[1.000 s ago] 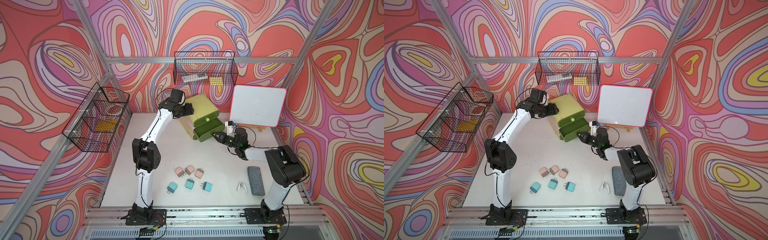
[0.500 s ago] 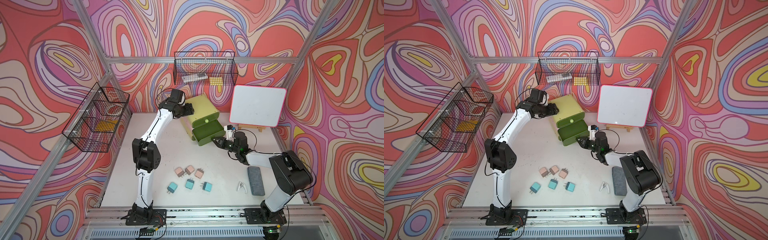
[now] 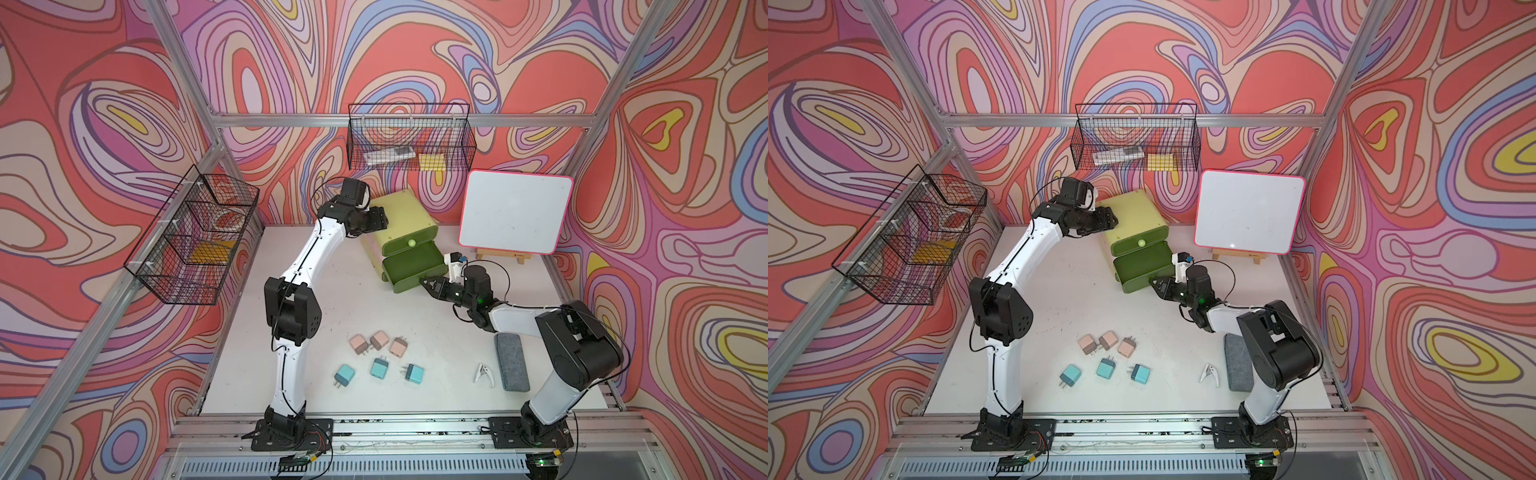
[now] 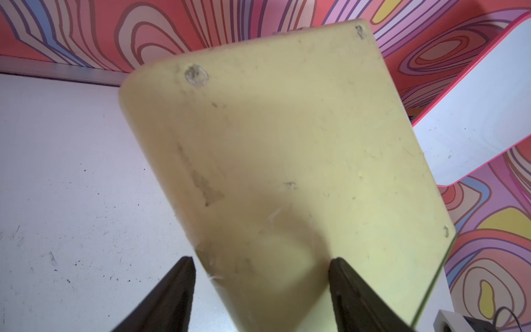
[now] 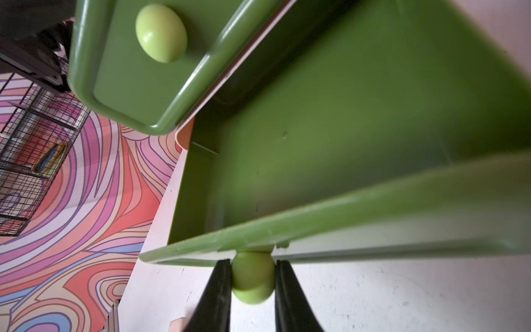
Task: Place the plugs into the drawer by color
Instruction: Open the drawer in the storage box, then pick up the plug from the center of the board.
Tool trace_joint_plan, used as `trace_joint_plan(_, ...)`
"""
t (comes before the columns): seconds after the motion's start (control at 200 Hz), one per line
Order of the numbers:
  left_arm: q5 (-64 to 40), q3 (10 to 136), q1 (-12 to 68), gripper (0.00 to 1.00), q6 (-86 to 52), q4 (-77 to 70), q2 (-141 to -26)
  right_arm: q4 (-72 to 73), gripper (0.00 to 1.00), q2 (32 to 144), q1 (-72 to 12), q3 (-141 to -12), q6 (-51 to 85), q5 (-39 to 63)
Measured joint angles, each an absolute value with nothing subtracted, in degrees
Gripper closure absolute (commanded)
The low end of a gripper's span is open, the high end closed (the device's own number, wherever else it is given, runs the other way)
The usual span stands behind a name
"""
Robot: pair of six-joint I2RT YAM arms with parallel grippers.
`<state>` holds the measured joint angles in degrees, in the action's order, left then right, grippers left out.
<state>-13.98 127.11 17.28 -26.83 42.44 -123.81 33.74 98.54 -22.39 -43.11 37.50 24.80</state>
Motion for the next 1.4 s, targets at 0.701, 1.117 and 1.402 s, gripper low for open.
trace_joint_plan(0.701, -14.0, 127.1, 17.3, 0.27, -26.8, 42.4, -123.8, 17.0, 0.46, 87.4, -26.7, -42.9, 28.6, 21.4)
trace_joint_plan(1.117, -14.0, 126.1, 17.5, 0.27, -27.0, 42.4, -123.1, -5.8, 0.28, 88.5, -54.3, -47.0, 18.7, 0.1)
trace_joint_plan(1.402, -14.0, 125.5, 17.7, 0.27, -27.0, 42.4, -122.5, -12.4, 0.16, 95.9, -60.9, -52.1, 16.8, -10.4)
